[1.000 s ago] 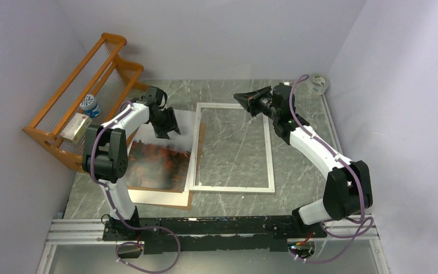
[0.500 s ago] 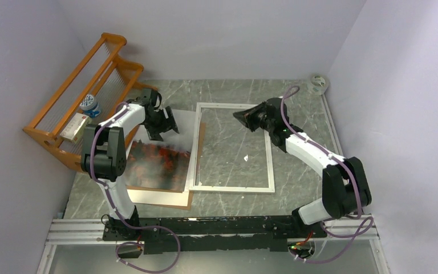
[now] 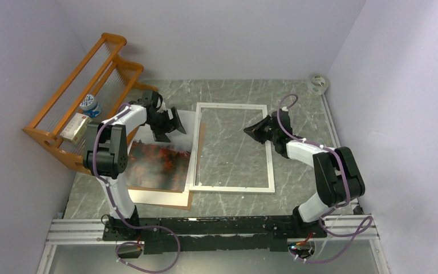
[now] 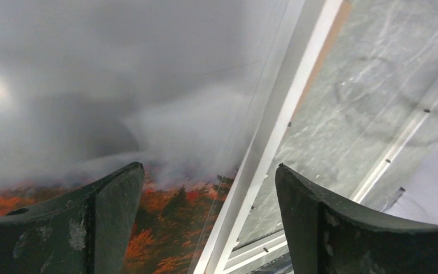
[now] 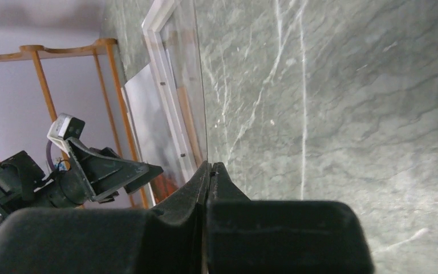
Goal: Put the photo into the frame
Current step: Place the photo frame item in the photo frame.
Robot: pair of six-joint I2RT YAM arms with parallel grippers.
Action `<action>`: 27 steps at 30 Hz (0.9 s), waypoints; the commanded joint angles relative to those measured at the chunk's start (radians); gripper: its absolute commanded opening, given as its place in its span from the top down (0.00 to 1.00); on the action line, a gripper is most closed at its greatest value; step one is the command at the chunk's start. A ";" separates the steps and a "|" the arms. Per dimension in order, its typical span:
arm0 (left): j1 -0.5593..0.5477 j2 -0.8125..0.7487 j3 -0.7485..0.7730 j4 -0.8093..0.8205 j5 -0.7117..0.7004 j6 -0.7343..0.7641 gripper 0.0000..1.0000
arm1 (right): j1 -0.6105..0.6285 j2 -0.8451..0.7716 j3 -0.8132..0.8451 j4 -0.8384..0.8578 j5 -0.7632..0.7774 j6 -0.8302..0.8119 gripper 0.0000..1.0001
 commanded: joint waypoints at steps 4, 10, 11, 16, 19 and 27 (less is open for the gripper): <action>0.002 0.047 0.003 0.082 0.176 0.009 0.12 | -0.077 0.011 -0.049 0.171 -0.151 -0.162 1.00; 0.001 0.091 0.029 0.083 0.228 0.011 0.15 | -0.128 0.048 -0.076 0.251 -0.248 -0.218 1.00; 0.000 0.098 0.033 0.085 0.237 0.011 0.16 | -0.134 0.050 -0.076 0.254 -0.256 -0.235 1.00; -0.010 0.117 0.044 0.085 0.252 0.007 0.21 | -0.171 0.067 -0.078 0.254 -0.298 -0.274 1.00; -0.018 0.121 0.044 0.091 0.253 0.007 0.23 | -0.186 0.060 -0.089 0.262 -0.299 -0.288 1.00; -0.048 0.144 0.063 0.103 0.215 -0.005 0.30 | -0.192 0.055 -0.130 0.327 -0.259 -0.298 1.00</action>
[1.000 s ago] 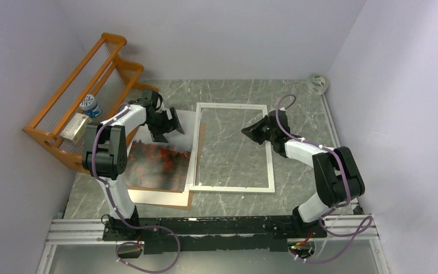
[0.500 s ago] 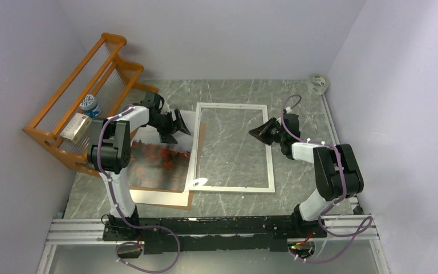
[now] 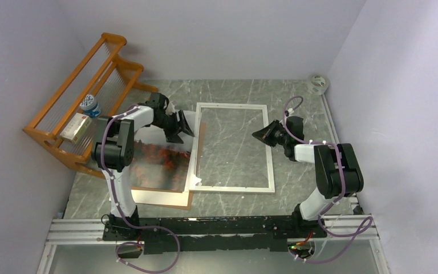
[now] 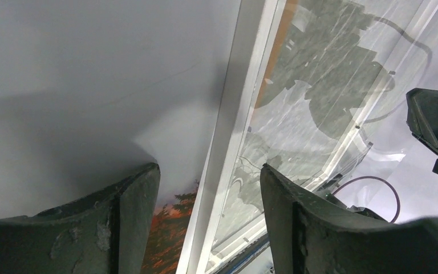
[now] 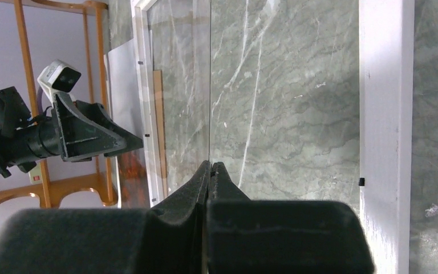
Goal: Put the photo into the frame
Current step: Place the photo frame item in the photo frame.
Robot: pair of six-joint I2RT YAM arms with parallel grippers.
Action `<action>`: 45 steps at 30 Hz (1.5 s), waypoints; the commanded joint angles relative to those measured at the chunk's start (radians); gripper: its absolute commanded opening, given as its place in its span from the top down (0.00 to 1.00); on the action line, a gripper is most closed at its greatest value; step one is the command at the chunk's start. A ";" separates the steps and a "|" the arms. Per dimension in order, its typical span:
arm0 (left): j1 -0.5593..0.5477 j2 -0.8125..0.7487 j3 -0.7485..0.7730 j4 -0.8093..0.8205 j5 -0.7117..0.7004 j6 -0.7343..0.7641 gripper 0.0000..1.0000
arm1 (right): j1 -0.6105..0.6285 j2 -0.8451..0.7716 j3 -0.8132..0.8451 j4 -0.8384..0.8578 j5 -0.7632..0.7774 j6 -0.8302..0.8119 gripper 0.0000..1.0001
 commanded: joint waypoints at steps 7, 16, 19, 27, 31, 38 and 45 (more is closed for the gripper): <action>-0.040 0.046 0.053 0.026 -0.045 -0.016 0.34 | -0.004 -0.036 -0.068 0.182 0.056 0.001 1.00; -0.053 0.062 0.059 0.036 -0.046 -0.017 0.36 | -0.003 -0.059 -0.089 0.202 0.088 -0.013 1.00; -0.057 0.067 0.061 0.033 -0.048 -0.015 0.37 | -0.002 -0.046 -0.079 0.203 0.068 -0.027 1.00; -0.060 0.069 0.058 0.024 -0.061 -0.009 0.38 | -0.003 -0.025 -0.064 0.205 0.012 -0.070 1.00; -0.063 0.071 0.055 0.022 -0.064 -0.008 0.39 | -0.002 -0.038 -0.068 0.206 0.006 -0.103 1.00; -0.066 0.079 0.056 0.019 -0.069 -0.007 0.39 | 0.006 -0.069 -0.086 0.233 -0.014 -0.132 1.00; -0.068 0.085 0.058 0.014 -0.073 -0.006 0.40 | 0.021 -0.072 -0.081 0.238 -0.011 -0.150 1.00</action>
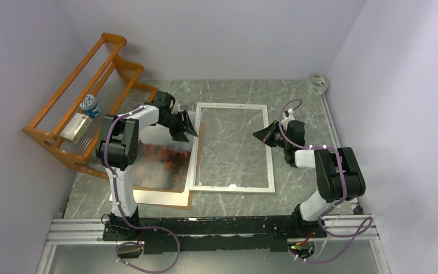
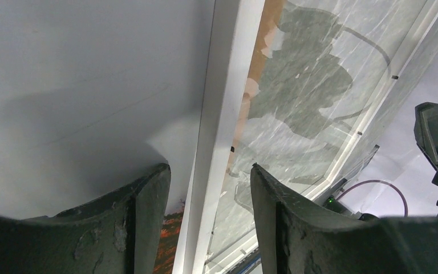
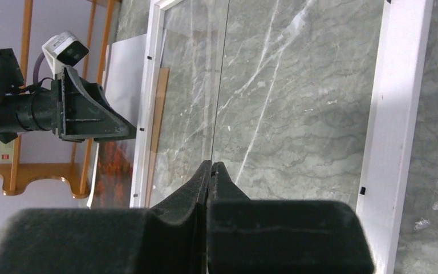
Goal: Put the photo into the frame
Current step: Place the photo frame item in the photo frame.
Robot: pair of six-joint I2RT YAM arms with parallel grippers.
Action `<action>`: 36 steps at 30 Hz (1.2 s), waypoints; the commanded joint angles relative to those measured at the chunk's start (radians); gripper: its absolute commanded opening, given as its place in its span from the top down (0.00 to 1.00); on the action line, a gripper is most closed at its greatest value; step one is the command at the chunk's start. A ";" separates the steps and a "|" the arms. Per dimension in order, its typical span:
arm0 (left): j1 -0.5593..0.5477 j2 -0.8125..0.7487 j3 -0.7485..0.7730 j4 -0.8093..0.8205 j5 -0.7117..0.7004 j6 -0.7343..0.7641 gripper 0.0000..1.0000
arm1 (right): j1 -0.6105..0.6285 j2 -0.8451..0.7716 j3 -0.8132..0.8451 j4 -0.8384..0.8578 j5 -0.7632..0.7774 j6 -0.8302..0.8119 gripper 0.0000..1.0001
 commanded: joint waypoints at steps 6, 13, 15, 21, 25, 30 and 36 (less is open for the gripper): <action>-0.015 0.043 0.009 -0.011 -0.048 0.021 0.41 | 0.008 -0.015 0.038 0.058 0.000 -0.054 1.00; -0.017 0.048 0.012 -0.022 -0.046 0.030 0.41 | 0.008 0.002 0.051 0.079 -0.005 -0.061 1.00; -0.017 0.049 0.013 -0.025 -0.047 0.032 0.41 | 0.008 0.003 0.053 0.077 -0.005 -0.064 1.00; -0.018 0.054 0.021 -0.034 -0.050 0.038 0.41 | 0.008 0.007 0.069 0.051 -0.004 -0.099 1.00; -0.020 0.057 0.023 -0.037 -0.052 0.042 0.41 | 0.009 0.020 0.091 0.030 -0.013 -0.117 1.00; -0.020 0.060 0.023 -0.040 -0.056 0.043 0.41 | 0.008 0.031 0.098 0.036 -0.021 -0.116 1.00; -0.019 0.067 0.030 -0.046 -0.063 0.049 0.41 | 0.008 0.034 0.125 0.007 -0.025 -0.136 1.00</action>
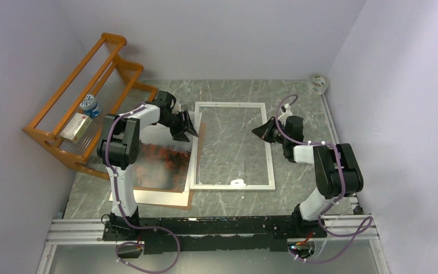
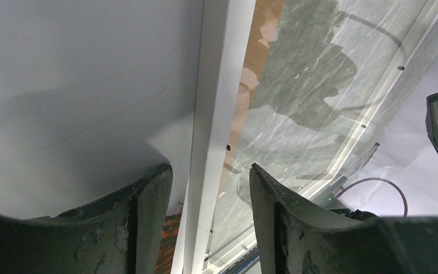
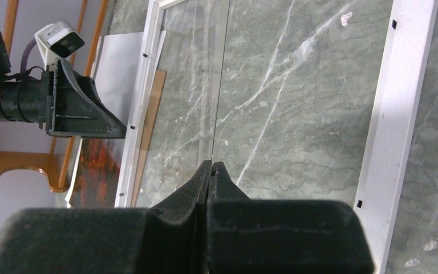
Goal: Put the photo into the frame
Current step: Place the photo frame item in the photo frame.
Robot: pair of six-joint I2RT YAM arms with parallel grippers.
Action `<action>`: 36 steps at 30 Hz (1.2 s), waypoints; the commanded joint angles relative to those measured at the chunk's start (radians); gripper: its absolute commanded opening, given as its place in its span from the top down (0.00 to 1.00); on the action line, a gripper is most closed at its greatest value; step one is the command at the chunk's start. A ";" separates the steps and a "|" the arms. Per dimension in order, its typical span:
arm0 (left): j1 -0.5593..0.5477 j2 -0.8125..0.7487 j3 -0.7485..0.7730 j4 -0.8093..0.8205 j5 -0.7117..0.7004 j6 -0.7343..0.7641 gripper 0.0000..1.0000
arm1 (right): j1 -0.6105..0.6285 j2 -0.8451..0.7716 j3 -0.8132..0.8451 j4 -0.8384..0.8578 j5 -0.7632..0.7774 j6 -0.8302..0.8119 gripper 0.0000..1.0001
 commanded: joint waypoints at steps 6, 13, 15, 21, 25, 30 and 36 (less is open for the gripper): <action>-0.017 0.057 0.014 -0.034 -0.079 0.048 0.42 | 0.003 -0.026 0.091 -0.003 -0.035 -0.047 1.00; -0.016 0.066 0.020 -0.037 -0.088 0.051 0.42 | 0.003 -0.031 0.128 -0.055 -0.053 -0.066 1.00; -0.017 0.068 0.023 -0.039 -0.090 0.053 0.42 | 0.003 -0.026 0.132 -0.061 -0.053 -0.069 1.00; -0.017 0.071 0.031 -0.042 -0.085 0.054 0.40 | 0.006 -0.023 0.154 -0.096 -0.051 -0.101 1.00; -0.017 0.070 0.039 -0.045 -0.086 0.055 0.40 | 0.007 -0.015 0.178 -0.124 -0.060 -0.129 1.00; -0.017 0.074 0.045 -0.046 -0.087 0.056 0.40 | 0.009 -0.002 0.196 -0.133 -0.075 -0.134 1.00; -0.017 0.071 0.046 -0.046 -0.084 0.055 0.40 | 0.019 0.019 0.164 -0.071 -0.076 -0.079 1.00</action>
